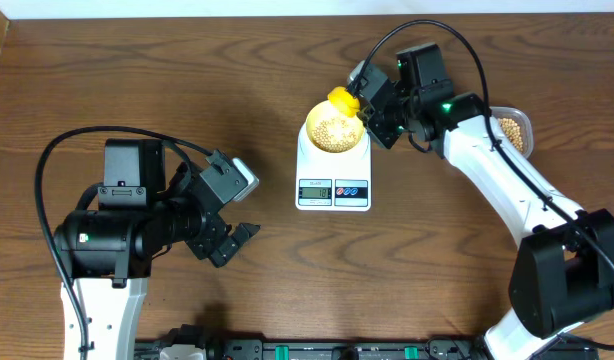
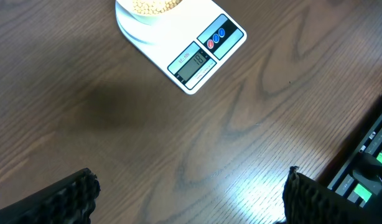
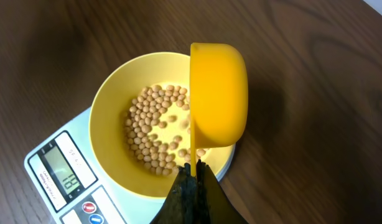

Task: Scoop item into bowl and weigh 50g on scale
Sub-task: 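Move the scoop over the yellow bowl and tip soybeans in, then return the empty scoop to the soybean tub with the right gripper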

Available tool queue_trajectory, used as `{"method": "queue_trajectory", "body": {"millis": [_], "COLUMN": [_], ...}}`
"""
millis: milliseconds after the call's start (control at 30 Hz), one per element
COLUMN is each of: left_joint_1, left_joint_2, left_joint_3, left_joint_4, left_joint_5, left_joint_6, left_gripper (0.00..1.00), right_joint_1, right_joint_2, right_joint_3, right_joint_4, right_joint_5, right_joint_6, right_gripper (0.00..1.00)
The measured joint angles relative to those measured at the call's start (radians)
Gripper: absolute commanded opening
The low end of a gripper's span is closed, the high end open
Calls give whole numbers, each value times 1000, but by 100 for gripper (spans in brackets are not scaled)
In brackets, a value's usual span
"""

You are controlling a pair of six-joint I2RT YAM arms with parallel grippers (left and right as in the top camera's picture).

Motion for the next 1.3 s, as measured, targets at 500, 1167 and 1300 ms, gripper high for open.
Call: {"method": "queue_trajectory", "body": {"millis": [500,1167,1300], "left_joint_1": [0,0,0], "left_joint_2": [0,0,0], "left_joint_3": [0,0,0], "left_joint_4": [0,0,0], "left_joint_5": [0,0,0], "left_joint_6": [0,0,0], "left_gripper": [96,96,96], "right_joint_1": [13,-459,-455], "right_joint_2": [-159,-267,-155], "right_joint_3": [-3,-2,-3], "right_joint_4": [-3,-386,-420], "right_joint_5": [10,194,259], "right_joint_6": [-6,52,89], "right_gripper": [1,1,2]}}
